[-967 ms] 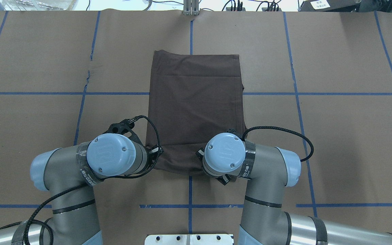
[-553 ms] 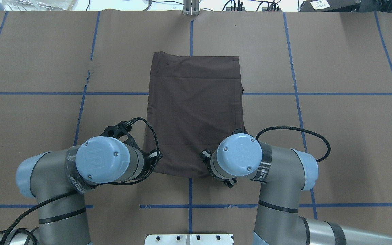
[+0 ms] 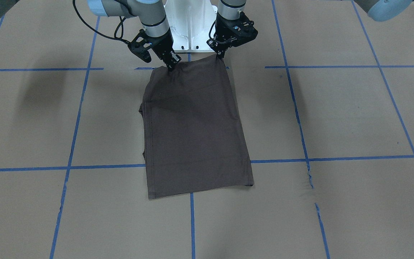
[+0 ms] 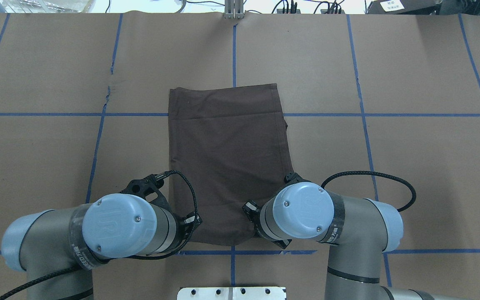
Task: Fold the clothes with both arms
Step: 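Lift the hem with both grippers and fold it toward the collar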
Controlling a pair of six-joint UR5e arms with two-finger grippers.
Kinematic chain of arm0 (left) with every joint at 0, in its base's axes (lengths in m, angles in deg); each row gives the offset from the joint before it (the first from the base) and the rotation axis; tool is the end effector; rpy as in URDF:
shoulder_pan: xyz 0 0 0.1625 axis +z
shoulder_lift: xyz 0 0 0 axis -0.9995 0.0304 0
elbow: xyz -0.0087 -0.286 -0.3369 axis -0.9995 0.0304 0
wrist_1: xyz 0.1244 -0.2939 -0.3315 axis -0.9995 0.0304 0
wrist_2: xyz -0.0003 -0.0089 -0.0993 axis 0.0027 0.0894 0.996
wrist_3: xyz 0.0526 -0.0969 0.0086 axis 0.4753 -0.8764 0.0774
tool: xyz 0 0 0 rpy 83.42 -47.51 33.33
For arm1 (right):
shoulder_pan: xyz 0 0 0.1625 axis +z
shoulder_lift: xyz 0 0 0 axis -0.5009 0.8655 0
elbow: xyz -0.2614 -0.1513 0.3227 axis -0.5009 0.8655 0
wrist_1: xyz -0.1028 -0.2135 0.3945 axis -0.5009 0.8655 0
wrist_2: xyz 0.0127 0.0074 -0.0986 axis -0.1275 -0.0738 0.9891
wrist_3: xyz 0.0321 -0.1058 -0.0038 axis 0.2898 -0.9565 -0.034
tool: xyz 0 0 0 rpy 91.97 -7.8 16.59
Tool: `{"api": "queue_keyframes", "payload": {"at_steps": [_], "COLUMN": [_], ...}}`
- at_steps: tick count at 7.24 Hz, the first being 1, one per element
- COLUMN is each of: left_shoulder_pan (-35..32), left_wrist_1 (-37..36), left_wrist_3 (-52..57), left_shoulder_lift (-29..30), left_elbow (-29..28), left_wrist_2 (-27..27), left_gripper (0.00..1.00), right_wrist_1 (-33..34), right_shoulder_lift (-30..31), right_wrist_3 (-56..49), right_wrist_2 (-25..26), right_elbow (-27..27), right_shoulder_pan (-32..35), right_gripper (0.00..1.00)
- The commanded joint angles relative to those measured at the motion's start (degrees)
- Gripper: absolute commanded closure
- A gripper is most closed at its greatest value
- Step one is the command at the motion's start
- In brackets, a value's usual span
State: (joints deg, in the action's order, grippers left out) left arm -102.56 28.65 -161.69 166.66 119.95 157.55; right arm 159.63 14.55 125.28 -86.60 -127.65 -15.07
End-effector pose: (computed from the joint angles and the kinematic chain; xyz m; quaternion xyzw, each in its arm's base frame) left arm 0.5361 -0.2589 0.1768 -0.0867 0.4202 -0.2498 0.8681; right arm -0.5931 -0.2770 0.2044 -0.1519 -0.4163 0.3429 0.8283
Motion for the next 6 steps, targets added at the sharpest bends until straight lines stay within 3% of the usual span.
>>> {"api": "queue_keyframes", "payload": {"at_steps": [1, 3, 6], "left_shoulder_pan": [-7.36, -15.72, -20.76], "left_wrist_1": [-0.69, 0.09, 12.88], "left_wrist_3": [0.84, 4.88, 4.89], "left_shoulder_lift": [0.76, 2.35, 7.10], "left_elbow": [0.85, -1.77, -17.30], "left_wrist_2": [3.90, 6.93, 6.93], "left_gripper": [1.00, 1.00, 1.00], "right_wrist_1": [-0.39, -0.30, -1.95], "right_shoulder_lift": [-1.76, -3.95, -15.37], "right_wrist_3": [-4.05, -7.74, -11.36], "right_wrist_2": [0.10, -3.56, -8.51], "right_elbow": [0.30, 1.96, 18.19], "right_shoulder_pan": [4.15, 11.08, 18.05], "right_gripper": [1.00, 1.00, 1.00]}}
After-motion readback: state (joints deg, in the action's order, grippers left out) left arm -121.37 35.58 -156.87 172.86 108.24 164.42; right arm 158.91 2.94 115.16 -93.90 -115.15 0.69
